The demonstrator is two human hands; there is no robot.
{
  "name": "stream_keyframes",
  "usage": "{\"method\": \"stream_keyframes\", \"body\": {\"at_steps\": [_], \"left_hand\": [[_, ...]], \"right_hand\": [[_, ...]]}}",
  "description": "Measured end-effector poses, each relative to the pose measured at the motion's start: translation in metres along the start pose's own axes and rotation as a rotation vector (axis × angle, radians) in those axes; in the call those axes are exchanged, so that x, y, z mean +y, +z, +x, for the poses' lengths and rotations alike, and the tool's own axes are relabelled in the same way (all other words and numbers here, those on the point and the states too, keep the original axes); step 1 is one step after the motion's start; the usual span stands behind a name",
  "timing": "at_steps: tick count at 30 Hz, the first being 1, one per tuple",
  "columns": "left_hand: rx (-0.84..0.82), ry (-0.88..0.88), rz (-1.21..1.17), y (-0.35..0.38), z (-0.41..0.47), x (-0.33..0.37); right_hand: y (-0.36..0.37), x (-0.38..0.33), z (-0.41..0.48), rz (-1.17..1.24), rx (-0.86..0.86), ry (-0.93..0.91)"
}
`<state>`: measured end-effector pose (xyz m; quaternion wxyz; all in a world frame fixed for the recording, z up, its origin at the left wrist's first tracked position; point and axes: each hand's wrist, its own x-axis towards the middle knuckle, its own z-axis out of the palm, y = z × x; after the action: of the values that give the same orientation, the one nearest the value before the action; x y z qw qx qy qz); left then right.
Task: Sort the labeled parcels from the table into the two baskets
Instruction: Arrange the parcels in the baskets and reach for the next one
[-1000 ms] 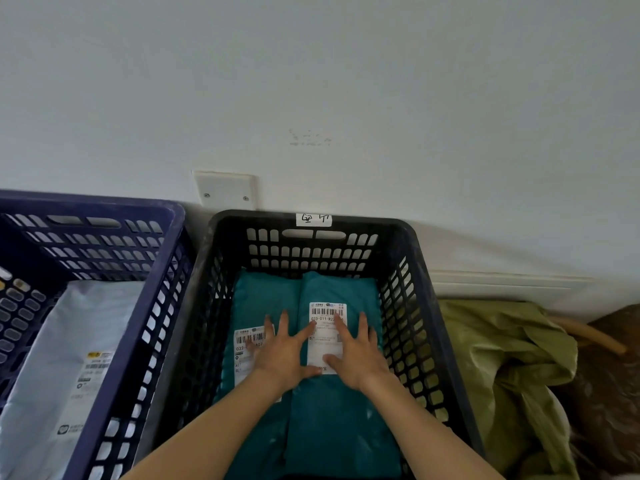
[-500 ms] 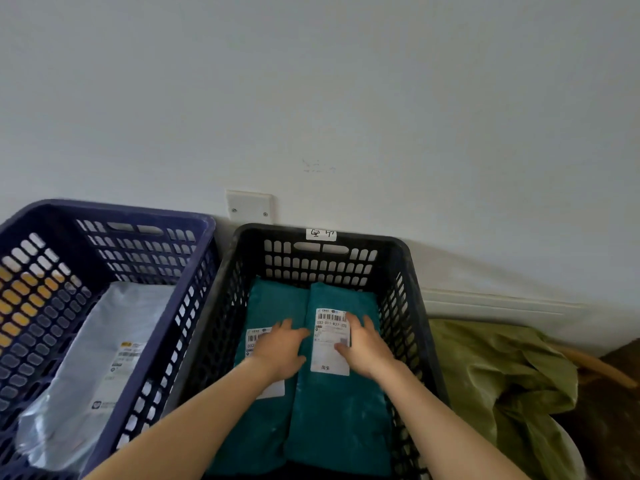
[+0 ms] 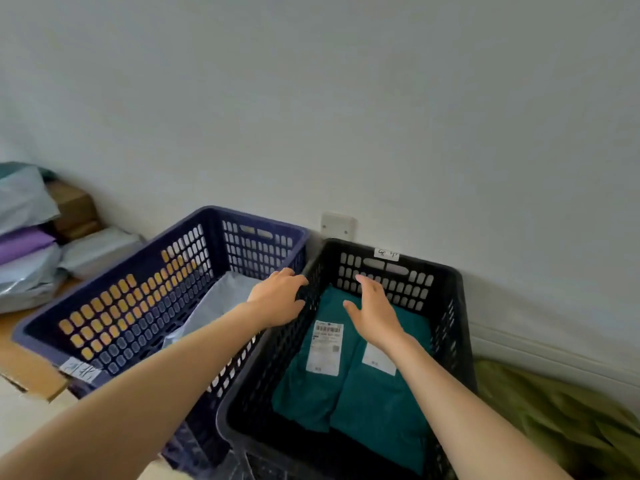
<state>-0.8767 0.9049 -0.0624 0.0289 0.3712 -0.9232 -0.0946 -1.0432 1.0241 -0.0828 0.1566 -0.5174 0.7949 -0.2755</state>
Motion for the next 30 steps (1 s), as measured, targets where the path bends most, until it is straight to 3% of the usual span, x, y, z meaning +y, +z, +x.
{"method": "stream_keyframes", "body": {"at_steps": [14, 23, 30], "left_hand": [[0.288, -0.339, -0.096, -0.113, -0.142, -0.161], [0.439, -0.534, -0.142, -0.141, -0.235, -0.341], [0.410, -0.597, -0.163, -0.147, -0.289, -0.491]], "right_hand": [[0.087, -0.210, 0.016, 0.160, -0.046, -0.356], [0.212, -0.370, 0.033, 0.175, -0.118, -0.480], [0.314, -0.481, 0.048, 0.234, -0.150, -0.430]]}}
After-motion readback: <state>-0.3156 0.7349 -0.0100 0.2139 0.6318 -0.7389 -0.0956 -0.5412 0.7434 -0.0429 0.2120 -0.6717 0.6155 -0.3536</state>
